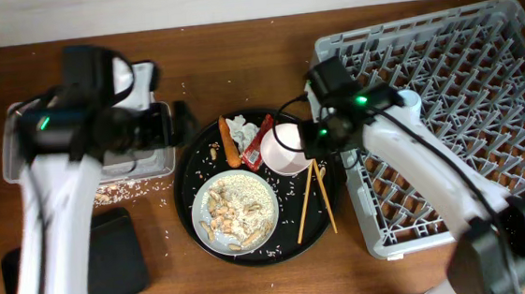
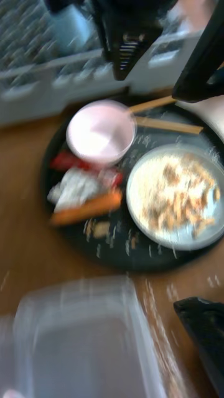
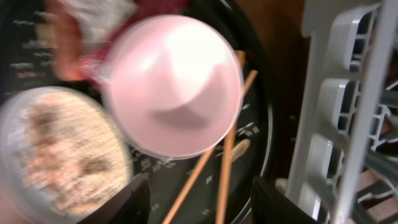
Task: Sort waste into correct bins and load items into the dishwasher rack
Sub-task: 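Grasp the pink bowl with the right gripper and lift it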
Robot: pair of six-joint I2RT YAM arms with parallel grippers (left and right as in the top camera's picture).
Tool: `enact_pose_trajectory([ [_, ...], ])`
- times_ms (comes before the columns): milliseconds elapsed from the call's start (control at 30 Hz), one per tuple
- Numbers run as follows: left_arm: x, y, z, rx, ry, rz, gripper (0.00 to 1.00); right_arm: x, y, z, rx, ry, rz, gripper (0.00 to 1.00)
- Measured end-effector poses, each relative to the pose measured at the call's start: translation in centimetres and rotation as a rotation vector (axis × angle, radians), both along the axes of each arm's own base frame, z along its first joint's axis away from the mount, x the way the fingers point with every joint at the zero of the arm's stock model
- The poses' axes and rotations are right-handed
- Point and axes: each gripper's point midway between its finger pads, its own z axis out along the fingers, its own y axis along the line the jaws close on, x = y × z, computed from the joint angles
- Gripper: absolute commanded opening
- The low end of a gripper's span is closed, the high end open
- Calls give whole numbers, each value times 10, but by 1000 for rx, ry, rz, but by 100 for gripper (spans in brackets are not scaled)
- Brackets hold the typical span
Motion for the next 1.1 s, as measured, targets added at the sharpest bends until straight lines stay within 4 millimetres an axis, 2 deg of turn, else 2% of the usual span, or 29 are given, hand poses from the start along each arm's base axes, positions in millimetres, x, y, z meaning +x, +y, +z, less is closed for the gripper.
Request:
enact_pose_trajectory([
  [100, -25, 34, 41, 101, -125, 176, 99, 11, -4, -38, -65, 46, -28, 47],
  [167, -37, 47, 60, 132, -190, 248, 99, 14, -8, -56, -101, 72, -37, 45],
  [233, -46, 55, 67, 152, -214, 288, 99, 19, -9, -68, -118, 72, -41, 32],
  [267, -48, 57, 68, 158, -216, 299, 99, 20, -8, -72, -122, 73, -45, 29],
  [433, -54, 63, 65, 180, -193, 324, 99, 24, -6, -78, -118, 69, -44, 28],
  [500, -56, 63, 64, 184, -185, 325, 99, 26, -5, -78, -113, 64, -43, 18],
  [533, -55, 64, 64, 186, -185, 326, 99, 26, -5, -78, -111, 63, -45, 4],
  [833, -55, 64, 64, 188, -185, 328, 99, 24, -8, -75, -127, 63, -47, 4],
  [900, -55, 64, 64, 188, -186, 328, 99, 25, -14, -59, -145, 31, -56, 4],
  [1000, -56, 64, 64, 189, -185, 328, 99, 36, -22, -9, -149, -113, -84, 4],
  [1067, -56, 65, 63, 190, -181, 328, 99, 41, -34, 43, -159, -260, -126, 4],
  [1100, -57, 64, 63, 190, -179, 327, 99, 40, -52, 95, -180, -406, -183, 4],
])
